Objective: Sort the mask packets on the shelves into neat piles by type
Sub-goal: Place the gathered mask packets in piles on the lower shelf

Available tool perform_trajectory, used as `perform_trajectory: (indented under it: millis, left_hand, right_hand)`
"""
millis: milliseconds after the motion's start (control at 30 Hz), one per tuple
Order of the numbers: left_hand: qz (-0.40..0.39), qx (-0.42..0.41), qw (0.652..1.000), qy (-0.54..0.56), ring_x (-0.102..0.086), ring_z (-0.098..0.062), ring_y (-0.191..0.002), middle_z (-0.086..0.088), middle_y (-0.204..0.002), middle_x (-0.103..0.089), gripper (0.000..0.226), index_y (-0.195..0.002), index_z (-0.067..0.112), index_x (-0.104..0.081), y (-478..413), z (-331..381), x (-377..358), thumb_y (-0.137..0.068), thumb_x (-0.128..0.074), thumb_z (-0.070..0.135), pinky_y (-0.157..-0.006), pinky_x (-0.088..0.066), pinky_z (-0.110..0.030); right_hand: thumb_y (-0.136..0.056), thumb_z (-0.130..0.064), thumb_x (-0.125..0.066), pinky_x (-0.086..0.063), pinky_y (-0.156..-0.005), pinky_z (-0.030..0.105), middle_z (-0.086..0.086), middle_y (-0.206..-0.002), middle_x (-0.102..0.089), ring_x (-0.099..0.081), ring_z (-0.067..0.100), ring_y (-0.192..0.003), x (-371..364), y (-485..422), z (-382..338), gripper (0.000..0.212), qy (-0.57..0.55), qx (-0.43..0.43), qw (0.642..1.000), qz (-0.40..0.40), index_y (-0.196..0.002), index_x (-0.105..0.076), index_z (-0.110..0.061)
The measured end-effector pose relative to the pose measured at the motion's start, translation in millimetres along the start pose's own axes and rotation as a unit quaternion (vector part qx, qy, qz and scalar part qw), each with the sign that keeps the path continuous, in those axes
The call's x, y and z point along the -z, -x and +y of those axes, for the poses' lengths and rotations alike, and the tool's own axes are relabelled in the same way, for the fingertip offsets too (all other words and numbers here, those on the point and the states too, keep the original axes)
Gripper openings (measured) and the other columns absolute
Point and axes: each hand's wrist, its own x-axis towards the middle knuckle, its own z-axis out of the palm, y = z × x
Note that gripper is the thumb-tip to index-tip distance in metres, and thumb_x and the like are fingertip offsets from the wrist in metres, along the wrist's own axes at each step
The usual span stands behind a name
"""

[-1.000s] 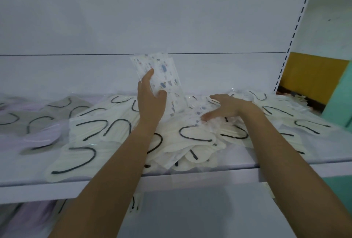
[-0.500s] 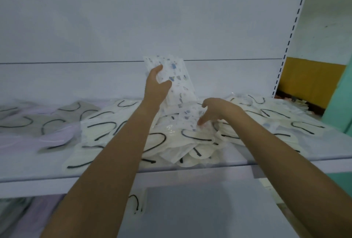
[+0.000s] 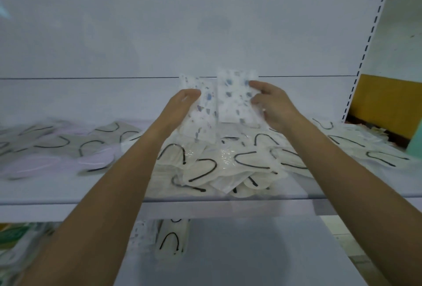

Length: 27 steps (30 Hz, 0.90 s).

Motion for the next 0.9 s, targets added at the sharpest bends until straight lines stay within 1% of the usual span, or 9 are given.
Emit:
perform_trajectory:
  millis: [67, 133, 233, 300, 433, 533, 633, 733, 900]
  left_hand:
    - [0.008, 0.014, 0.998, 0.052, -0.044, -0.007, -0.118, 0.008, -0.13, -0.047, 0.046, -0.133, 0.016, -0.047, 3.4, 1.4, -4.2, -0.094, -0.049, 0.041, -0.097, -0.033, -0.025]
    - [0.061, -0.03, 0.997, 0.034, -0.053, -0.012, -0.111, 0.003, -0.124, -0.054, 0.044, -0.13, 0.012, -0.048, 7.2, -1.8, -4.1, -0.09, -0.06, 0.025, -0.094, -0.042, -0.026]
    - [0.153, -0.085, 0.985, 0.0, -0.052, -0.011, -0.109, 0.001, -0.122, -0.053, 0.044, -0.129, 0.01, -0.046, 16.9, -20.8, 6.5, -0.088, -0.06, 0.01, -0.096, -0.041, -0.024]
    - [0.197, -0.101, 0.975, 0.018, -0.049, -0.01, -0.115, 0.002, -0.126, -0.051, 0.044, -0.131, 0.011, -0.045, 24.9, -35.8, 13.3, -0.089, -0.058, 0.008, -0.1, -0.038, -0.021]
    - [0.216, -0.105, 0.968, 0.07, -0.03, 0.0, -0.132, 0.01, -0.145, -0.033, 0.064, -0.143, 0.021, -0.029, 27.4, -47.6, 17.0, -0.089, -0.055, 0.002, -0.109, -0.025, -0.017]
    - [0.18, -0.135, 0.974, 0.04, -0.017, 0.012, -0.131, 0.017, -0.151, -0.018, 0.076, -0.148, 0.024, -0.015, 24.0, -49.5, 16.6, -0.088, -0.052, -0.002, -0.105, -0.018, -0.002]
    - [0.2, -0.118, 0.972, 0.039, -0.024, 0.011, -0.129, 0.022, -0.142, -0.028, 0.069, -0.146, 0.026, -0.024, 21.4, -54.3, 19.0, -0.089, -0.051, -0.002, -0.102, -0.02, -0.002]
    - [0.226, -0.094, 0.968, 0.049, -0.04, -0.001, -0.125, 0.013, -0.133, -0.044, 0.053, -0.136, 0.021, -0.042, 21.6, -57.4, 18.7, -0.089, -0.052, 0.0, -0.101, -0.029, -0.008]
    - [0.208, -0.097, 0.973, 0.021, -0.042, 0.001, -0.12, 0.014, -0.129, -0.047, 0.052, -0.133, 0.021, -0.045, 20.6, -56.2, 14.6, -0.087, -0.054, 0.0, -0.098, -0.03, -0.005]
  right_hand:
    - [-0.087, 0.006, -0.051, -0.043, -0.069, 0.025, 0.012, -0.132, -0.047, -0.057, 0.022, -0.093, -27.3, -0.6, 5.0, 0.046, 0.041, 0.001, 0.997, -0.061, -0.13, -0.05, -0.01]
    - [-0.089, -0.003, -0.057, -0.048, -0.077, 0.028, 0.01, -0.125, -0.051, -0.058, 0.021, -0.096, -43.7, -5.5, 13.6, 0.043, 0.063, 0.003, 0.993, -0.096, -0.129, -0.049, -0.012]
    - [-0.092, -0.014, -0.055, -0.046, -0.081, 0.029, 0.012, -0.123, -0.054, -0.057, 0.02, -0.097, -44.1, -23.0, 26.8, 0.037, 0.16, 0.026, 0.987, -0.019, -0.128, -0.049, -0.013]
    - [-0.092, -0.02, -0.056, -0.039, -0.086, 0.026, 0.013, -0.13, -0.05, -0.053, 0.023, -0.11, -36.7, -36.4, 42.0, 0.043, 0.31, 0.006, 0.951, -0.019, -0.133, -0.044, -0.012]
    - [-0.089, -0.022, -0.058, -0.026, -0.108, 0.032, 0.006, -0.154, -0.024, -0.027, 0.024, -0.139, -30.9, -51.4, 66.3, 0.07, 0.48, -0.052, 0.852, -0.202, -0.148, -0.021, -0.017]
    - [-0.092, -0.019, -0.048, -0.023, -0.112, 0.032, -0.002, -0.151, -0.03, -0.027, 0.02, -0.138, -38.0, -55.3, 65.6, 0.067, 0.483, -0.061, 0.832, -0.266, -0.15, -0.015, -0.022]
    - [-0.093, -0.024, -0.048, -0.032, -0.103, 0.031, -0.003, -0.131, -0.049, -0.043, 0.023, -0.123, -43.3, -60.7, 62.8, 0.062, 0.517, -0.068, 0.806, -0.281, -0.148, -0.02, -0.018]
    - [-0.09, -0.025, -0.054, -0.033, -0.107, 0.036, 0.006, -0.142, -0.041, -0.042, 0.024, -0.127, -36.1, -67.2, 58.8, 0.064, 0.544, -0.056, 0.789, -0.281, -0.146, -0.023, -0.02]
    - [-0.1, -0.021, -0.028, -0.008, -0.117, 0.031, 0.001, -0.158, -0.01, -0.012, 0.017, -0.145, -41.7, -68.7, 65.7, 0.053, 0.52, -0.04, 0.804, -0.284, -0.15, -0.01, -0.015]
